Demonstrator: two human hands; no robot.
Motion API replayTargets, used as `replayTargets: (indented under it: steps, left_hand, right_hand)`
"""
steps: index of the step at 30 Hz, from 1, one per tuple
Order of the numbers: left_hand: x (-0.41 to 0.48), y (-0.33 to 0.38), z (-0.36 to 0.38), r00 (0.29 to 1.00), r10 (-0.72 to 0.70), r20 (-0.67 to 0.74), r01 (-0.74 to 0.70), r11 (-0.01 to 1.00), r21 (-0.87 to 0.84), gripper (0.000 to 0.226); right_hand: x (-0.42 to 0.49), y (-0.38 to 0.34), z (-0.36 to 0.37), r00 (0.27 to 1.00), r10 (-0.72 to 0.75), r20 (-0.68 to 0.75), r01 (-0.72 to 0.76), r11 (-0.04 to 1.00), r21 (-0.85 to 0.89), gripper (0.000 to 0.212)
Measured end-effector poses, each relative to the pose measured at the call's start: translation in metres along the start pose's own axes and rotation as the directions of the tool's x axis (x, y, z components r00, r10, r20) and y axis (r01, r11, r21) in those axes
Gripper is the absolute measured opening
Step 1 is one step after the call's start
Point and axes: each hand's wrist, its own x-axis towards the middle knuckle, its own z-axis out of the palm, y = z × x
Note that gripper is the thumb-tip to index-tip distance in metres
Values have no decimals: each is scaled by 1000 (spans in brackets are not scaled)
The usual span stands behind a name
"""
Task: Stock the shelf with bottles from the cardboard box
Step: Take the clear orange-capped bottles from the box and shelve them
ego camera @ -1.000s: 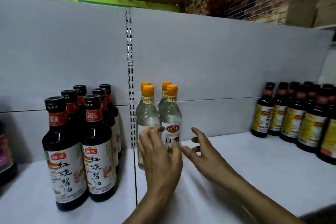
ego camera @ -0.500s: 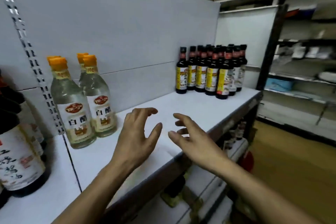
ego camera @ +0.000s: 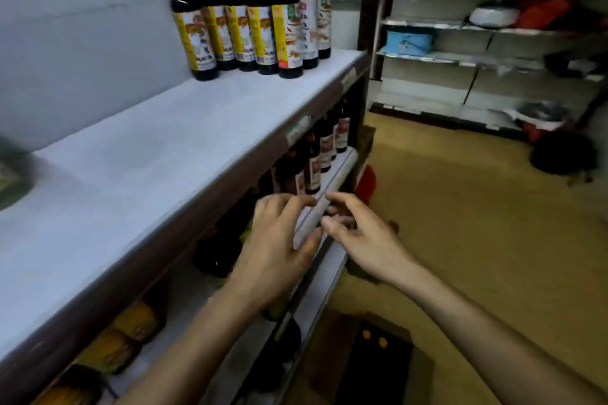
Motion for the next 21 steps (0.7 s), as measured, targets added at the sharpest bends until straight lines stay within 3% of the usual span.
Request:
replayTargets:
  steps: [9,21]
  left_hand:
    - [-10,30,161,928,-166,333,226,962,-150,45]
    - [-49,42,309,798,-293,527,458,863,-214,48]
  right_hand:
    - [-28,157,-38,974,223,32,-224,974,31,41]
    - [-50,308,-31,915,397,71,-403,910,96,33]
